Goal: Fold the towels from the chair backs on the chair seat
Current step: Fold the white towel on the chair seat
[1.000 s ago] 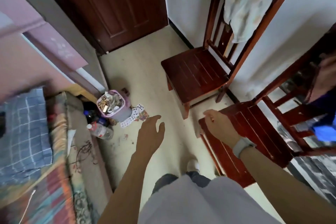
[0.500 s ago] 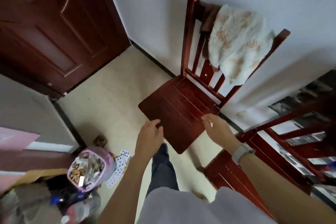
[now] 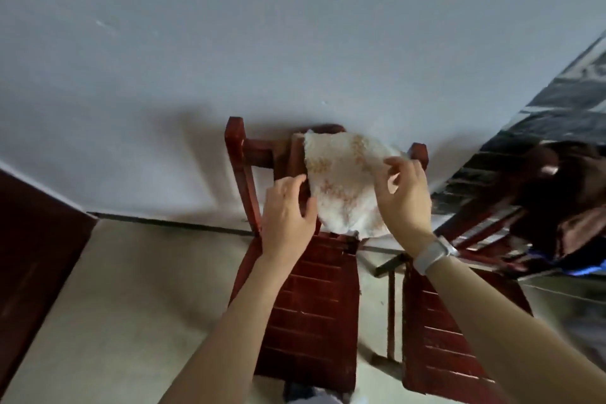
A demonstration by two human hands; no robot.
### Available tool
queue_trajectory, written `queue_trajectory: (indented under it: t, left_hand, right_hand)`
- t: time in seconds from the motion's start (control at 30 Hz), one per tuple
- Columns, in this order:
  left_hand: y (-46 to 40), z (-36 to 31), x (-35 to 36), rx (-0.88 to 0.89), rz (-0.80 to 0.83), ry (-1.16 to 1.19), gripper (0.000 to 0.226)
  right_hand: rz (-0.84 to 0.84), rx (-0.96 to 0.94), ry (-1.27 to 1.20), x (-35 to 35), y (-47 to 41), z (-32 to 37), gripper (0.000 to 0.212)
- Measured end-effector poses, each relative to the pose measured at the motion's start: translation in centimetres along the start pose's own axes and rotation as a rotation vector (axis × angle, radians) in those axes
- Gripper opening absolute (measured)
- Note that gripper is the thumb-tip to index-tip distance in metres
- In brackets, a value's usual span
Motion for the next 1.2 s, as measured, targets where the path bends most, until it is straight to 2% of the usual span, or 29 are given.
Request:
queue_trajectory:
  t: [0.1,0.17,0.3,0.4,0.5,0.57,0.67,0.7,0.77,0.83,0.93,1.03,1.13,1.2]
  left_hand:
    - [-3.4,-1.7,1.4,0.120,0.010,-0.184,0.047]
    - [-4.8,-1.9,2.5,0.144,0.058,-0.258,0.040]
    - [-6.1,-2.7,2.3,0.280,0.018,-0.250,0.011]
    - [-6.3,-4.4,0.1,0.374,-0.066,-0.066,0.002]
    - [-6.5,-7.4,-2.7,0.410,-0.123,0.241,0.010]
    - [-6.6,-9.9,-4.7,0.401,-0.144,0.400,0.009]
    - [-5.1,-14.3,-8.0,0.507,-0.266,0.426,0.006]
    - [-4.4,-15.1,-8.6,0.498,-0.265,0.440,0.004]
    - [-2.9,-15.3,-7.5,0.361,-0.126,0.484,0.006]
    - [-0.4,-13.9,-4.2,0.203,0.107,0.441,0.008]
    - [4.8,-9.6,-0.2,-0.011,0.315,0.345,0.013]
    - [9.3,-6.8,1.1,-0.147,0.334,0.310,0.016]
    - [11.6,-8.1,1.2,-0.106,0.277,0.298,0.016]
    - [12.1,-9.8,0.9,-0.060,0.200,0.290,0.012]
  right_hand:
    - [0.161,0.041,0.175,1.9,-3.4,-0.5,0.050]
    - [0.217,0.059,0.219,2.6,-4.2,-0.9,0.043]
    - [0.083,0.037,0.100,1.1,-4.3,-0.3,0.024]
    - [0.094,0.070,-0.077,-0.8,-4.3,0.2,0.023]
    - [0.058,0.070,-0.308,-4.3,-4.7,2.0,0.017]
    - [-0.033,-0.007,-0.445,-7.5,-4.7,3.9,0.010]
    - [-0.190,-0.098,-0.642,-12.8,-3.4,5.5,0.011]
    - [-0.232,-0.113,-0.676,-14.2,-2.8,5.5,0.012]
    - [-0.227,-0.118,-0.668,-15.6,-1.3,4.7,0.013]
    - [-0.043,-0.107,-0.568,-13.9,0.5,2.9,0.014]
    - [0.429,-0.062,-0.264,-7.3,5.8,-2.2,0.017]
    - [0.688,-0.025,-0.215,-4.1,12.4,-7.3,0.024]
    - [0.955,-0.026,-0.395,-3.5,18.4,-8.6,0.030]
    - [1.038,-0.049,-0.335,-3.7,20.9,-9.2,0.014]
Point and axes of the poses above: each hand's wrist, its own y-axis away from the middle knuckle, its own x-axis out of the palm, z = x × y, the point moved 9 cm from there along -y, towards the middle knuckle, and after that the axes turned 12 degrees about y, right-handed, at the moved point
